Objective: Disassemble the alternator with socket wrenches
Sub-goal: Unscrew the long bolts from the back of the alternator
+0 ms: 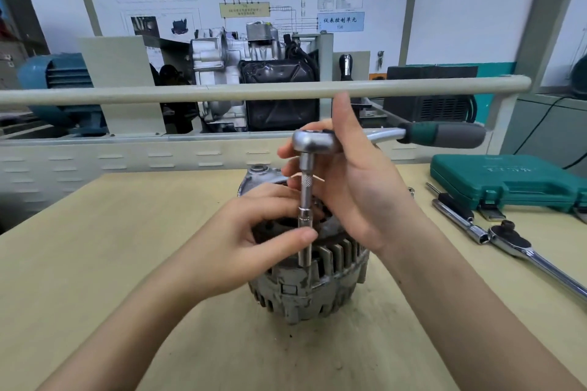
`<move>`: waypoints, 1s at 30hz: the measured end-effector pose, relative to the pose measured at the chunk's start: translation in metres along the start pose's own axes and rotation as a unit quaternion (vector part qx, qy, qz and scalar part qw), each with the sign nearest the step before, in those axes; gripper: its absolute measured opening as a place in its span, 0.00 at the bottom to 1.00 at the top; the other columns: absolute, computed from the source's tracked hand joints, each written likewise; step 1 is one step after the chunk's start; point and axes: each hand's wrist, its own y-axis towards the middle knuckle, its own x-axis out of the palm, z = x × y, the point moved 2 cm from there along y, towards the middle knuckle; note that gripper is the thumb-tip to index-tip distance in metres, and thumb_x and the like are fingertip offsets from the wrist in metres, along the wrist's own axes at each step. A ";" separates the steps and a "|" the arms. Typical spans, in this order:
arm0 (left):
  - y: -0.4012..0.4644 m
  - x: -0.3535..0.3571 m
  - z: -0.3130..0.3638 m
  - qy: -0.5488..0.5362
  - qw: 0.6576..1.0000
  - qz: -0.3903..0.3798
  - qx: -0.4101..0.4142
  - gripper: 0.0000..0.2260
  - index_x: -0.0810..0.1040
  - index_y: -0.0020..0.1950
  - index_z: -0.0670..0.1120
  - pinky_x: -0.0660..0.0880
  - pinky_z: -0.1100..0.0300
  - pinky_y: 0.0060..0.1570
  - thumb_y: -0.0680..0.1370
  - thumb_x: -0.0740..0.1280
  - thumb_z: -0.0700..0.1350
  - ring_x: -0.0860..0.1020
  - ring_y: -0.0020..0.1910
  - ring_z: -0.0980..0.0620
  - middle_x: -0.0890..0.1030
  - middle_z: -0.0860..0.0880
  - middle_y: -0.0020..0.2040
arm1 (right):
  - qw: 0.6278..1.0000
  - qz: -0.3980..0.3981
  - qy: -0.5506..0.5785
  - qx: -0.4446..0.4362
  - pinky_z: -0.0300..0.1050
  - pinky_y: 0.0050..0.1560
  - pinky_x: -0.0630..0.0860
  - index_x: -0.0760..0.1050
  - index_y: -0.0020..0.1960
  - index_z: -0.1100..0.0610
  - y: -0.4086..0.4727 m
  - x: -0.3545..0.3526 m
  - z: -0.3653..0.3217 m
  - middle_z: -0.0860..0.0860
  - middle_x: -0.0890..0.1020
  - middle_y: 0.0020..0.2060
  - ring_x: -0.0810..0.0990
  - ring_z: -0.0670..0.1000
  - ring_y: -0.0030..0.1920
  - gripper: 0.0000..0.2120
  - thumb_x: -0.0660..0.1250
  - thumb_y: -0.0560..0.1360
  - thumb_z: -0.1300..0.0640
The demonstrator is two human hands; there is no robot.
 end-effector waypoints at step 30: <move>-0.001 -0.002 0.010 0.020 0.999 0.032 -0.010 0.12 0.76 0.31 0.44 0.66 0.72 0.40 0.65 0.71 0.52 0.72 0.36 0.64 0.74 0.54 0.34 | 0.993 0.006 0.118 -0.012 0.34 0.24 0.69 0.71 0.48 0.61 -0.014 0.019 0.011 0.48 0.79 0.28 0.73 0.44 0.23 0.24 0.63 0.62 0.44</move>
